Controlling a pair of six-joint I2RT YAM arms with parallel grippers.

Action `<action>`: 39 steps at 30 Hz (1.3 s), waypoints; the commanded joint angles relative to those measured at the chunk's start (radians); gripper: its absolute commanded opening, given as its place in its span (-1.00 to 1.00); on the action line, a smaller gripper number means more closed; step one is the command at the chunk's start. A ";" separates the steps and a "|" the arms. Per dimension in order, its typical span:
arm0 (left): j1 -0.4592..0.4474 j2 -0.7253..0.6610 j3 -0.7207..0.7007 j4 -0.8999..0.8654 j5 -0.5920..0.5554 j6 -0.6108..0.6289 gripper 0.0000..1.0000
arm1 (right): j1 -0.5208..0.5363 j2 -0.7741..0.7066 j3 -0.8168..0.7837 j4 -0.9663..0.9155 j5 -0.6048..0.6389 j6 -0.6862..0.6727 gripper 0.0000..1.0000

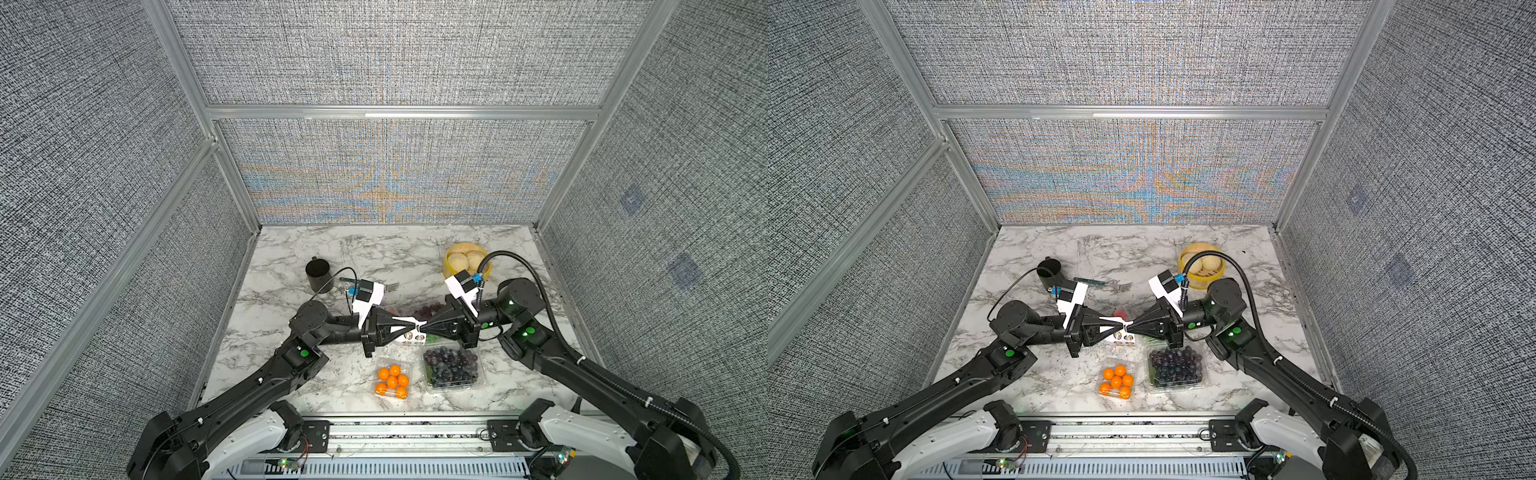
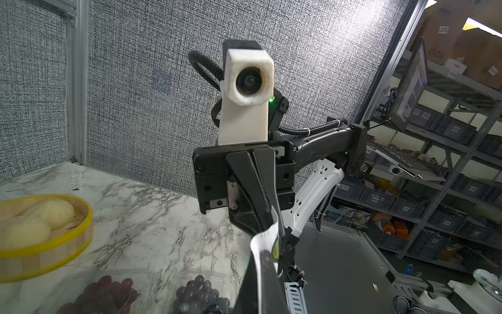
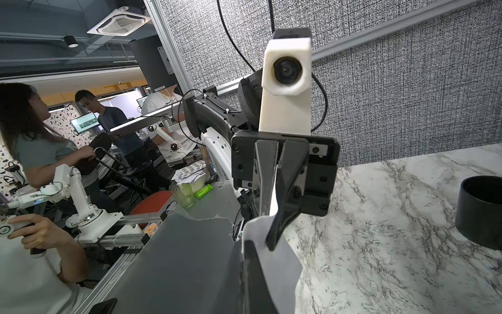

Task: Label fruit boxes
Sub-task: Adjust the label sticker.

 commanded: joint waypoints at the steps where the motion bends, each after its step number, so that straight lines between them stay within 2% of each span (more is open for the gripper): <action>1: 0.000 -0.005 -0.003 0.028 0.021 -0.011 -1.00 | -0.015 0.000 0.005 0.022 0.003 0.008 -1.00; 6: 0.000 -0.011 -0.011 0.058 0.044 -0.029 -1.00 | -0.027 0.015 0.013 0.023 0.011 0.008 -1.00; 12: -0.001 0.018 -0.003 0.073 0.051 -0.035 -1.00 | -0.019 0.077 0.016 0.131 -0.017 0.084 -1.00; 19: 0.000 -0.013 -0.011 0.020 0.021 -0.002 -1.00 | -0.006 0.044 -0.017 0.149 -0.033 0.094 -1.00; 26: 0.000 -0.007 -0.008 0.029 0.022 -0.008 -1.00 | 0.018 0.008 -0.014 0.061 -0.020 0.032 -1.00; 31: 0.000 -0.004 -0.011 0.047 0.031 -0.018 -1.00 | 0.019 0.026 -0.005 0.077 -0.028 0.039 -1.00; 39: 0.000 -0.015 -0.023 0.065 0.054 -0.031 -1.00 | -0.027 0.031 -0.003 0.050 -0.004 0.028 -1.00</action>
